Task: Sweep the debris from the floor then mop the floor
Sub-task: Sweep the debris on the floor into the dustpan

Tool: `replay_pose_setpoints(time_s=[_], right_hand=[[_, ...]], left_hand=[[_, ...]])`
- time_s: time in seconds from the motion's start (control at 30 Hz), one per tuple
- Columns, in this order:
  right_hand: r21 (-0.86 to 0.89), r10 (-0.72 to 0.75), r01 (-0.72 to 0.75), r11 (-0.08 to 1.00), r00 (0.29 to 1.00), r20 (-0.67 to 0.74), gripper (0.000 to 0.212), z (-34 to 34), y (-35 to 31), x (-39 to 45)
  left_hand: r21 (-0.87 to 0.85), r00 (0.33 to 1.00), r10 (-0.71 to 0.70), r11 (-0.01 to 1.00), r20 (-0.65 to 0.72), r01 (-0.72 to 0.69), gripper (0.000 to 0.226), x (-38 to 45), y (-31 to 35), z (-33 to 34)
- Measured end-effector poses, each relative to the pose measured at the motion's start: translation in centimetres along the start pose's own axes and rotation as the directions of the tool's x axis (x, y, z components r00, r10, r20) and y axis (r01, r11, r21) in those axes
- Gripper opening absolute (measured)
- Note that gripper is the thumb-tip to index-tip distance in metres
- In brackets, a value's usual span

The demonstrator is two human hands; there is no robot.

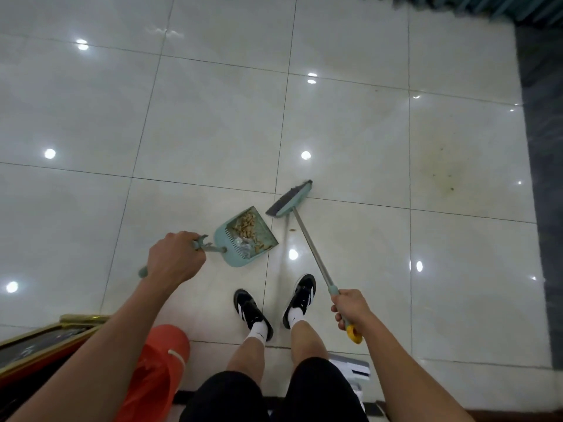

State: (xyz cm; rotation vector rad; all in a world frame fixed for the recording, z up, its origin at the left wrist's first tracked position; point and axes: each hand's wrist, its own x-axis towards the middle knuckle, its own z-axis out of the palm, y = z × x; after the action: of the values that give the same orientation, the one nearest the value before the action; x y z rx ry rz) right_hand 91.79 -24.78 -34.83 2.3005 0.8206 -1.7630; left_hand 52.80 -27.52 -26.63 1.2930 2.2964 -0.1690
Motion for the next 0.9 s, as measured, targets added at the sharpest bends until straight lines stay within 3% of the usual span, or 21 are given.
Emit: replay_pose_setpoints(time_s=[0.2, 0.47, 0.9], right_hand=[[0.102, 0.013, -0.009, 0.995, 0.999, -0.033, 0.03, -1.2, 4.3, -2.0], [0.034, -0.116, 0.121, 0.992, 0.986, -0.123, 0.012, -2.9, 5.3, -4.3], [-0.298, -0.144, 0.106, 0.949, 0.984, -0.109, 0.038, -8.9, 4.2, -1.3]], left_hand=[[0.032, 0.998, 0.058, 0.998, 0.026, -0.059, 0.031, 0.9, 1.3, 0.1], [0.115, 0.991, 0.126, 0.985, 0.038, -0.129, 0.033, 1.5, 1.8, -0.6], [0.169, 0.989, 0.144, 0.975, 0.024, -0.146, 0.024, 1.3, 3.7, -1.1]])
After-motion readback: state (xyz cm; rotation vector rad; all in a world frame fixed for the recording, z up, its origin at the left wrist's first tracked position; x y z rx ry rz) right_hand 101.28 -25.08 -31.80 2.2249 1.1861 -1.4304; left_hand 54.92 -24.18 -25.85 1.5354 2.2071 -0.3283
